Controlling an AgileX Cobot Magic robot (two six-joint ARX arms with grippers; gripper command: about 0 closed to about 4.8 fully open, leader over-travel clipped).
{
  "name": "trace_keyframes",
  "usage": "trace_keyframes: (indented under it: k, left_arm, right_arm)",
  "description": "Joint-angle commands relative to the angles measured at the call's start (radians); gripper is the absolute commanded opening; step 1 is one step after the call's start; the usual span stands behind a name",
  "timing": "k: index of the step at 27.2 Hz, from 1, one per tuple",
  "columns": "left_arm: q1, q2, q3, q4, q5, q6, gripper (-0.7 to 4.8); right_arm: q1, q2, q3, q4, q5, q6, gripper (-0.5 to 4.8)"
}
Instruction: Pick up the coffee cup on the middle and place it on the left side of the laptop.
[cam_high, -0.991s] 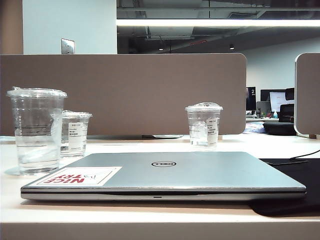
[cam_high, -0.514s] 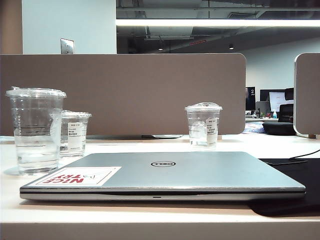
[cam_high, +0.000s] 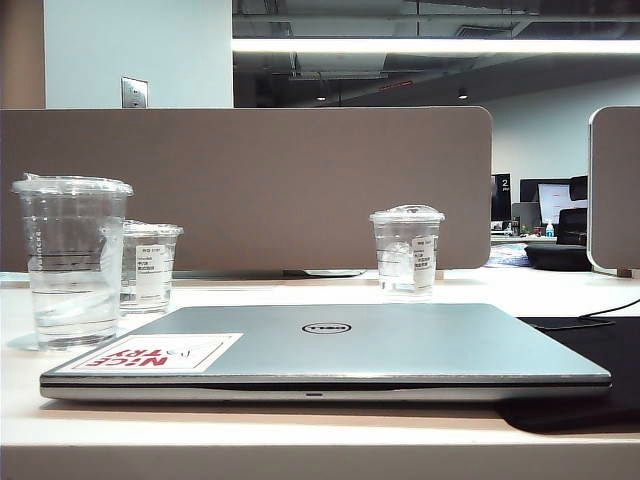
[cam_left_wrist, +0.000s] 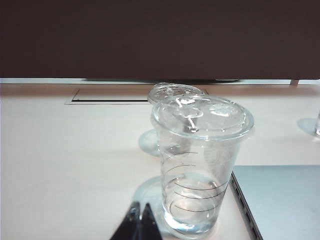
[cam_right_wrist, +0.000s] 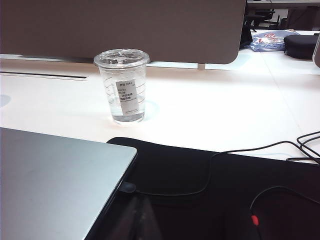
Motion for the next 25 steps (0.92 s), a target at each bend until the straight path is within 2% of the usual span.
trace_keyframes:
  k: [1, 8, 12, 18, 25]
  left_arm:
    - [0.001, 0.000, 0.003, 0.011, 0.000, 0.006, -0.05]
    - [0.002, 0.000, 0.003, 0.010, 0.001, 0.044, -0.05]
    - [0.013, 0.000, 0.003, 0.010, 0.033, 0.044, -0.05]
    - [0.102, 0.000, 0.003, 0.017, 0.113, 0.035, -0.05]
    - [0.113, 0.000, 0.003, 0.016, 0.086, 0.032, -0.05]
  right_arm:
    - [-0.001, -0.002, -0.004, 0.018, 0.000, 0.002, -0.05]
    - [-0.090, -0.002, -0.004, 0.018, 0.000, 0.002, -0.05]
    - [-0.090, -0.002, -0.004, 0.018, 0.000, 0.002, -0.05]
    - [-0.091, -0.002, -0.004, 0.018, 0.000, 0.002, -0.05]
    - [-0.092, -0.002, -0.004, 0.018, 0.000, 0.002, -0.05]
